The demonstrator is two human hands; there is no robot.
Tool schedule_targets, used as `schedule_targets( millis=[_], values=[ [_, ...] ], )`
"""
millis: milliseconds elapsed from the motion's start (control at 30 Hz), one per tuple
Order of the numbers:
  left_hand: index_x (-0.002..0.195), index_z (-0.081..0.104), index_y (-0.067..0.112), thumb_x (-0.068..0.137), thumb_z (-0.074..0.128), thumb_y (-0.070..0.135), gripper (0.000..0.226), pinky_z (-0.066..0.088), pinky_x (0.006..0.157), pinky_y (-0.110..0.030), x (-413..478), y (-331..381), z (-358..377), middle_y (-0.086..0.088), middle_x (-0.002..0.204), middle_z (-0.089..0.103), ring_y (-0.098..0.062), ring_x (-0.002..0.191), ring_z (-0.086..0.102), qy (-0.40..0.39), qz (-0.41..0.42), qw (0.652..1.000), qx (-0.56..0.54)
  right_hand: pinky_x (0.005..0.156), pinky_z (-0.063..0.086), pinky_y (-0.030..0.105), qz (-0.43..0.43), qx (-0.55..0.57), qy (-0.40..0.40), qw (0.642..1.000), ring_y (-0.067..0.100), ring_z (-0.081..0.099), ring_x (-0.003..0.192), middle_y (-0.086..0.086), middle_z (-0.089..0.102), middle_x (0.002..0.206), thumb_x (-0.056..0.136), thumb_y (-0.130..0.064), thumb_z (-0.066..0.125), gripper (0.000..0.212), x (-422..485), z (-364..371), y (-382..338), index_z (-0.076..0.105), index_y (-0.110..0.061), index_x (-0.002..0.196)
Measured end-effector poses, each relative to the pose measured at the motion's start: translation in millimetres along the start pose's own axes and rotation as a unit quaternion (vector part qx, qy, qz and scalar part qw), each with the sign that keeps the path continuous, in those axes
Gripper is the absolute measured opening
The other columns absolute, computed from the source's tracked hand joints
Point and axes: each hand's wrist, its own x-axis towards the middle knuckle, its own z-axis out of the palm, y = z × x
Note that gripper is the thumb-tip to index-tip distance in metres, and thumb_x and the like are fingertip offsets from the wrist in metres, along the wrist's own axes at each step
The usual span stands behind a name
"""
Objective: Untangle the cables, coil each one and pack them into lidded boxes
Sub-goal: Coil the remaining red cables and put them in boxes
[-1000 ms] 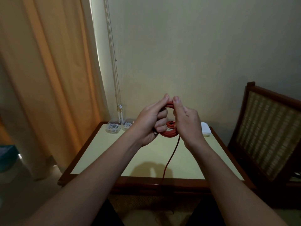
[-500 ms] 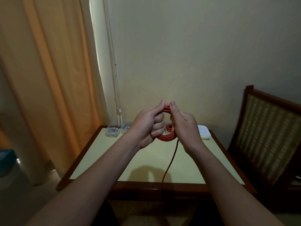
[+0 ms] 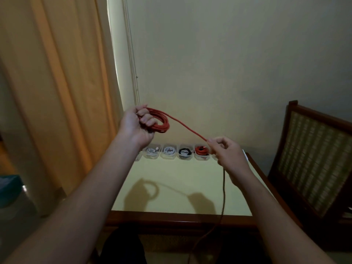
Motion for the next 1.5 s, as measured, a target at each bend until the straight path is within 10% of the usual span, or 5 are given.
schedule_targets(
  millis=[267, 433, 667, 933, 1500],
  values=[
    [0.124, 0.052, 0.007, 0.099, 0.044, -0.002, 0.028, 0.040, 0.042, -0.020, 4, -19, -14, -0.008, 0.082, 0.061, -0.013, 0.051, 0.059, 0.075, 0.152, 0.958, 0.231, 0.059, 0.037, 0.010, -0.192, -0.309, -0.017, 0.931, 0.006, 0.058, 0.067, -0.008, 0.065, 0.063, 0.096, -0.025, 0.068, 0.020, -12, -12, 12, 0.072, -0.018, 0.078],
    [0.134, 0.040, 0.008, 0.106, 0.036, 0.005, 0.029, 0.052, 0.051, -0.023, 5, -47, -17, -0.014, 0.088, 0.066, -0.024, 0.072, 0.073, 0.004, 0.196, 0.901, 0.388, 0.065, 0.044, 0.038, -0.252, -0.425, -0.148, 0.856, 0.016, 0.052, 0.072, -0.008, 0.059, 0.070, 0.101, -0.037, 0.056, 0.027, -15, 0, -7, 0.067, -0.025, 0.079],
    [0.132, 0.051, 0.015, 0.105, 0.044, 0.014, 0.028, 0.044, 0.045, -0.024, -31, -69, -16, -0.009, 0.085, 0.066, -0.023, 0.052, 0.057, -0.128, 0.140, 0.774, 0.604, 0.053, 0.030, 0.020, -0.293, -0.302, -0.122, 0.899, 0.008, 0.047, 0.053, -0.011, 0.050, 0.051, 0.098, -0.037, 0.064, 0.028, -18, -2, -36, 0.073, -0.019, 0.079],
    [0.071, 0.061, 0.022, 0.101, 0.055, 0.033, 0.032, 0.010, 0.037, -0.017, -39, -64, -5, 0.004, 0.059, 0.014, -0.005, 0.036, 0.014, -0.194, -0.055, 0.882, 0.426, 0.062, 0.045, 0.021, -0.116, -0.111, 0.019, 0.987, 0.000, 0.055, 0.061, -0.005, 0.068, 0.076, 0.096, -0.055, 0.056, 0.039, -16, 14, -39, 0.068, -0.018, 0.088],
    [0.122, 0.066, 0.012, 0.103, 0.037, 0.053, 0.054, 0.028, 0.037, -0.020, -38, -78, -3, 0.005, 0.057, 0.027, -0.006, 0.040, 0.024, -0.194, -0.073, 0.926, 0.316, 0.051, 0.031, 0.031, -0.104, -0.031, 0.050, 0.993, 0.010, 0.038, 0.048, -0.006, 0.039, 0.054, 0.108, -0.046, 0.035, 0.053, -19, 36, -34, 0.046, -0.023, 0.062]
  ],
)
